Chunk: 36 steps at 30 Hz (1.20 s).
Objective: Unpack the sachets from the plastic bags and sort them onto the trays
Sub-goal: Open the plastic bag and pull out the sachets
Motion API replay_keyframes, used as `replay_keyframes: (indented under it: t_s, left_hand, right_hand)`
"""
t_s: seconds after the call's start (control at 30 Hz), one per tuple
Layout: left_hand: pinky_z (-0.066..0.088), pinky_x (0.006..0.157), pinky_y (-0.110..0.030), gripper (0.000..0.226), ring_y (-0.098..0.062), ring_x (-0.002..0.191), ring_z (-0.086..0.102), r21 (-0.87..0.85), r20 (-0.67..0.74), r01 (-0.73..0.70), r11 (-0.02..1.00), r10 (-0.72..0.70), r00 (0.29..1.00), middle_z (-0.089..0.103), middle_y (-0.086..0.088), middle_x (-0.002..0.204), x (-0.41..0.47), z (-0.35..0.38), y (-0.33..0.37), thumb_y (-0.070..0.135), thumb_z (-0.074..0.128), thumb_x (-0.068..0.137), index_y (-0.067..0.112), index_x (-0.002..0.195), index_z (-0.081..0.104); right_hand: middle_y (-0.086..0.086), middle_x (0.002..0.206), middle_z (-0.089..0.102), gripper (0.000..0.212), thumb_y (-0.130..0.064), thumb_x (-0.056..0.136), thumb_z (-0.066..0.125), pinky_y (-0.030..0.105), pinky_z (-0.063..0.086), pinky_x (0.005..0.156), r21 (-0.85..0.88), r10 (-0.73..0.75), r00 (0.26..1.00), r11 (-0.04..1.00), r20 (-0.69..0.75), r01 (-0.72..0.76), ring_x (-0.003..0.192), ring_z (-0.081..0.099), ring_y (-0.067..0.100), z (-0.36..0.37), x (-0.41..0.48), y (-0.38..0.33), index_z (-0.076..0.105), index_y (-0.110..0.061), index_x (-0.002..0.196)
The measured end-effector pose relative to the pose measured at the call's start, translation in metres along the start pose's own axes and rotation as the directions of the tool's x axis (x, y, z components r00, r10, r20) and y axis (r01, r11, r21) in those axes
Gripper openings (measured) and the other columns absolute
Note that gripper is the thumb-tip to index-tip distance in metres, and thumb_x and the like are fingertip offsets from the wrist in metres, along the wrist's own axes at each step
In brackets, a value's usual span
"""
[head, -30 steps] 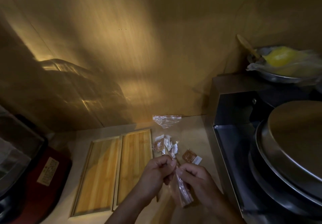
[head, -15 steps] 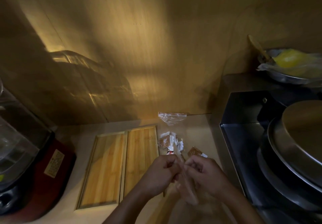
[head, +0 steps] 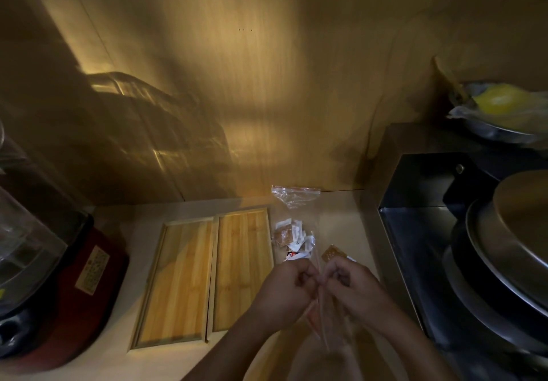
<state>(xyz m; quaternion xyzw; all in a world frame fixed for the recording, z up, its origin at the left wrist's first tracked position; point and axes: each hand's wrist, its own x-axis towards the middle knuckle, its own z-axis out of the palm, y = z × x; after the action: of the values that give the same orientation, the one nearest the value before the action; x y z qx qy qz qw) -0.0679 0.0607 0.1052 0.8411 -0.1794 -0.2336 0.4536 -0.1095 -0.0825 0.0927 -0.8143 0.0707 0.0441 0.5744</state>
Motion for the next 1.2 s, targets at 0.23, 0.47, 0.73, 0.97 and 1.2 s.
replay_keyframes:
  t_s: [0.23,0.47,0.73,0.97,1.2]
  left_hand:
    - [0.051,0.068,-0.038,0.014,-0.024,0.069,0.06,0.127,-0.063,-0.061,0.99,0.069,0.996,0.065,-0.005,0.069,-0.004,0.002,-0.005,0.024,0.051,0.083,0.018,0.076,0.062]
    - [0.035,0.058,-0.029,0.02,-0.015,0.058,0.046,0.248,-0.142,-0.011,0.969,0.047,0.989,0.045,0.006,0.052,-0.009,0.008,-0.006,0.023,0.052,0.085,0.022,0.065,0.052]
    - [0.044,0.066,-0.036,0.016,-0.028,0.078,0.062,0.375,-0.224,0.031,0.927,0.058,0.973,0.069,-0.011,0.079,-0.012,0.013,-0.006,0.028,0.049,0.085,0.017,0.076,0.057]
    - [0.032,0.054,-0.028,0.02,-0.018,0.061,0.052,0.315,-0.349,0.1,0.944,0.018,0.937,0.052,0.004,0.062,-0.012,0.002,-0.01,0.029,0.05,0.086,0.022,0.068,0.046]
    - [0.035,0.052,-0.027,0.016,-0.013,0.066,0.058,0.335,-0.207,0.099,0.937,-0.029,0.978,0.065,0.003,0.077,-0.005,0.007,-0.01,0.041,0.053,0.083,0.028,0.092,0.049]
  right_hand:
    - [-0.011,0.046,0.063,0.028,-0.021,0.09,0.052,0.012,0.038,0.036,-0.046,0.027,0.991,0.999,0.134,-0.021,0.034,0.052,0.002,0.0,0.003,-0.01,0.063,-0.029,0.065]
    - [-0.003,0.041,0.056,0.037,-0.008,0.088,0.049,0.017,0.042,0.038,-0.213,0.076,0.99,0.976,0.116,-0.05,0.036,0.053,0.004,0.001,0.004,-0.008,0.05,-0.024,0.055]
    - [-0.005,0.044,0.044,0.041,-0.017,0.081,0.055,0.017,0.028,0.045,-0.482,-0.013,1.0,0.876,0.016,0.019,0.045,0.043,0.0,0.006,0.003,-0.016,0.038,-0.024,0.045]
    - [-0.005,0.049,0.04,0.039,-0.027,0.082,0.053,0.028,0.029,0.049,-0.572,0.021,0.998,0.819,-0.063,-0.054,0.055,0.043,0.016,0.004,0.001,-0.01,0.035,-0.022,0.048]
    - [-0.007,0.045,0.051,0.033,-0.027,0.074,0.057,0.025,0.028,0.047,-0.509,0.02,0.999,0.861,0.031,-0.002,0.045,0.039,0.006,0.002,0.001,-0.003,0.039,-0.022,0.046]
